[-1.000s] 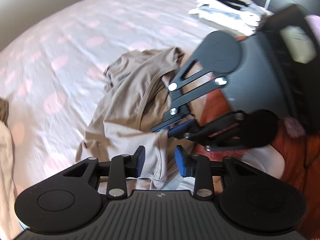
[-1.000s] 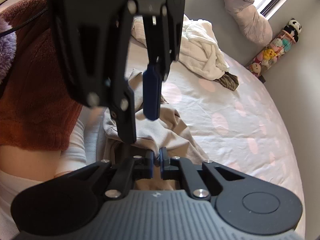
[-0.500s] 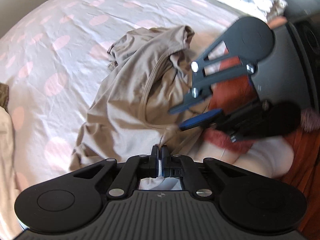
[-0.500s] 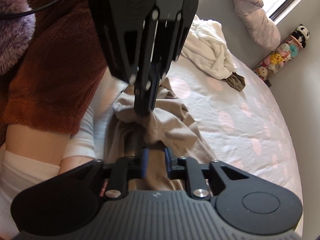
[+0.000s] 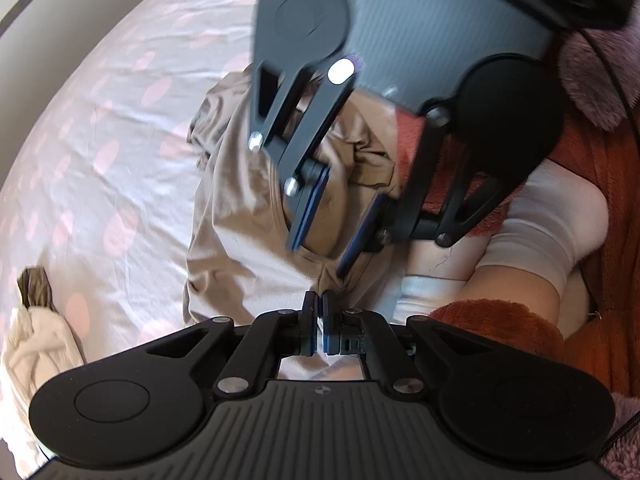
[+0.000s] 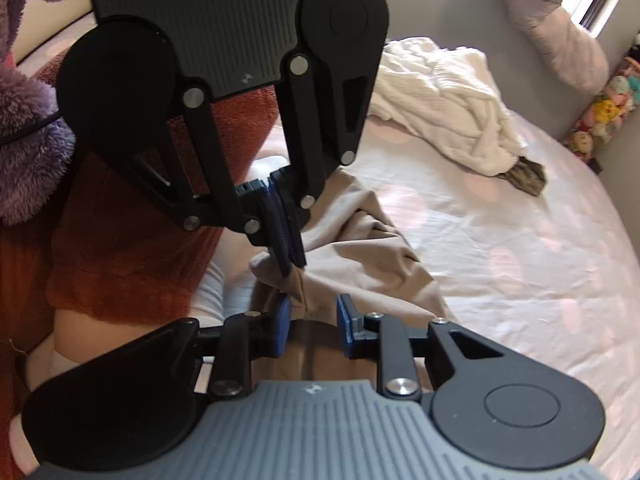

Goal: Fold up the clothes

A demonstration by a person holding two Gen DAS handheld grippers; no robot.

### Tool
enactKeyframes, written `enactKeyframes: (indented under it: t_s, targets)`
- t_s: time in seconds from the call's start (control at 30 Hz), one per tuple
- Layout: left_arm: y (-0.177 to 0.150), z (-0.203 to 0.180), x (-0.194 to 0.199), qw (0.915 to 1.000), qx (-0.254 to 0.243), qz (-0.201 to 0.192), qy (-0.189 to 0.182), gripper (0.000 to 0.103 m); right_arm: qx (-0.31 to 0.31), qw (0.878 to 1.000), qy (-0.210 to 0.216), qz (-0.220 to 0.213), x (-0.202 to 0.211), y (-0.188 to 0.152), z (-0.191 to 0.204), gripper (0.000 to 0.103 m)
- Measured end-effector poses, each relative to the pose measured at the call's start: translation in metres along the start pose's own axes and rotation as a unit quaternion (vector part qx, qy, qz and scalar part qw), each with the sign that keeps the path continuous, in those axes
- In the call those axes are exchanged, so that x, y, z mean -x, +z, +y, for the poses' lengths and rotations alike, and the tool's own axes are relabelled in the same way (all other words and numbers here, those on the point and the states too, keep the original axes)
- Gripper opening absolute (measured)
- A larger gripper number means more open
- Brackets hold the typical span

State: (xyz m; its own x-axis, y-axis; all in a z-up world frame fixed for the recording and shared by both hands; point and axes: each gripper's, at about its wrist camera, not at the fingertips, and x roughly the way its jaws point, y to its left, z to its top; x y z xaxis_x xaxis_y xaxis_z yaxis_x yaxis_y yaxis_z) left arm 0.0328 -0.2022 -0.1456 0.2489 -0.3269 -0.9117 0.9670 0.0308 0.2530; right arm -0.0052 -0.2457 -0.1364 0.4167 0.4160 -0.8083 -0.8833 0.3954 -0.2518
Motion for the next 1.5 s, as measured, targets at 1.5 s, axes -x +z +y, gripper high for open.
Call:
enactKeyframes:
  t_s: [1.5]
  targets:
    - [0.017, 0.006, -0.003, 0.9957, 0.075, -0.048, 0.025, 0.018, 0.050, 0.996, -0.076, 0.022, 0.031, -0.027, 0.014, 0.006]
